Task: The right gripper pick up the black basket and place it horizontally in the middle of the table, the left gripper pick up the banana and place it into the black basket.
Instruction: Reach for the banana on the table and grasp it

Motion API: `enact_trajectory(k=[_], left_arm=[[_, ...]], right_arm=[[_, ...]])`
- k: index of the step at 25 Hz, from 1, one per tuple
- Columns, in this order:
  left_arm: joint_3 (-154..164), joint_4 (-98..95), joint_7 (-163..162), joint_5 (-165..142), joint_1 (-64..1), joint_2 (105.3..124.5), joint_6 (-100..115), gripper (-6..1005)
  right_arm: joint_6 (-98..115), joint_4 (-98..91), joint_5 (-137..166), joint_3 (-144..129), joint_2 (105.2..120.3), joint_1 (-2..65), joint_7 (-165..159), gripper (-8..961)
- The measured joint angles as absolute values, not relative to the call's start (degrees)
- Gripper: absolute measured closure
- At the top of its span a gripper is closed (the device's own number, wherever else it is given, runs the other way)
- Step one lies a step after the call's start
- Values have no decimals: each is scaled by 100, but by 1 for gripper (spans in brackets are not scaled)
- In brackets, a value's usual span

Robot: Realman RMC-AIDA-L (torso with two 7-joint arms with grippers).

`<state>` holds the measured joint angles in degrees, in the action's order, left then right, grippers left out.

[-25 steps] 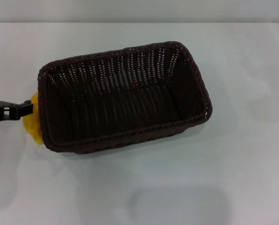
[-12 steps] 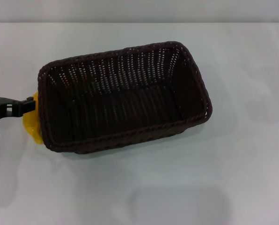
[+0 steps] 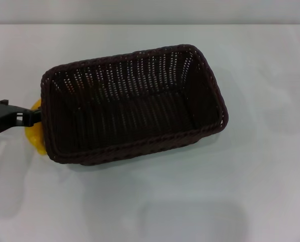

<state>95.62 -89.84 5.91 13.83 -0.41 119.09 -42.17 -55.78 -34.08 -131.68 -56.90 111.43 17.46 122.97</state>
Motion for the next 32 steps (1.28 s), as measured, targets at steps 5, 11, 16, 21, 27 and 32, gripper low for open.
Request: enact_trajectory(k=[5, 11, 16, 21, 27, 32], left_arm=[[9598, -8868, 608, 1382, -151, 11908, -4206, 130], [9631, -8766, 615, 1381, -189, 11922, -4167, 130], [9647, -8683, 601, 1388, -226, 11931, -4161, 130], [9648, -8629, 582, 1391, -240, 11930, -4156, 131], [9641, -8463, 562, 1395, -289, 11927, -4086, 131], [9641, -8426, 535, 1398, -301, 11927, -4084, 131]], right_arm=[[-5575, -3403, -13165, -5680, 11153, 1717, 12303, 97], [-5588, -3401, -13165, -5669, 11154, 1670, 12312, 97], [-5595, -3401, -13165, -5668, 11154, 1667, 12304, 97], [-5595, -3401, -13166, -5669, 11154, 1656, 12294, 97], [-5600, -3401, -13166, -5669, 11153, 1652, 12281, 97], [-5599, -3401, -13166, -5669, 11153, 1652, 12275, 97]])
